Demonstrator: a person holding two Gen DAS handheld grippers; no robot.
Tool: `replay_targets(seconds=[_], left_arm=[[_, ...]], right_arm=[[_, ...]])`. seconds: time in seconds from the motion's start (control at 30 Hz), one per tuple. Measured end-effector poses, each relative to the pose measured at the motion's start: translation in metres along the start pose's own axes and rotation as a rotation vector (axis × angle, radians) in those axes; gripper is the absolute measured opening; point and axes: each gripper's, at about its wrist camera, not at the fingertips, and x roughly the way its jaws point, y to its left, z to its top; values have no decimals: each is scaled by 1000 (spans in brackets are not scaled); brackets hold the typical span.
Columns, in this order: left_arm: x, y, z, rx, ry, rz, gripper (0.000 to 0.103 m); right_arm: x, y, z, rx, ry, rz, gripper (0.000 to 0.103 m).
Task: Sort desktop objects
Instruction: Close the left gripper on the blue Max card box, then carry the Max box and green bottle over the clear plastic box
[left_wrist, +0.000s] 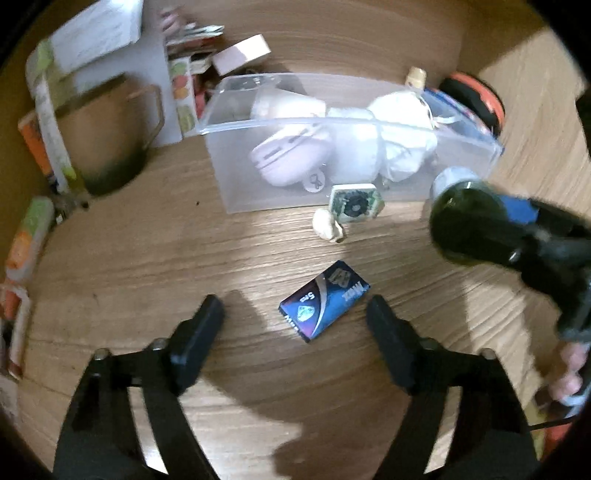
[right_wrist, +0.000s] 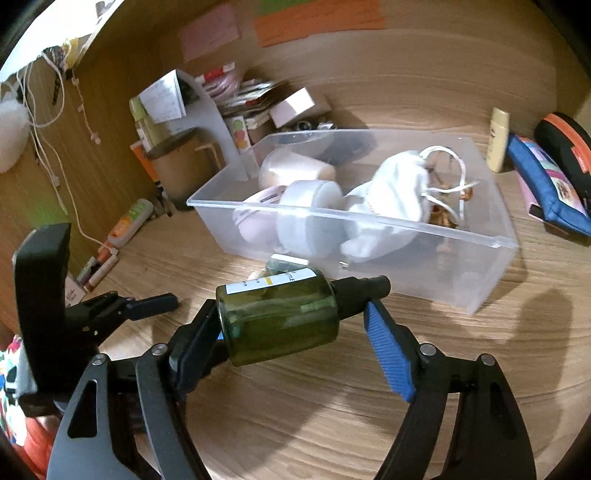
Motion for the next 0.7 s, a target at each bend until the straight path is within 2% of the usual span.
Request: replay_targets(seconds=[0.17,0.33,0.43,0.7], left_arm=[[0,-12,3,41,-11,-11,56],[0,-9,7,4,-16,-1,29],[-2,-3,6,-31,-16,-23,28],[-10,-3,2,-58,-36,-11,27]], right_arm=[[-4,-15,-2,31,-7,23,76],[-9,-24,-6,44,-16,38,76],[-12,-28,-6,47,-22,43,76],[-16,-29,-7,44,-28,49,76]])
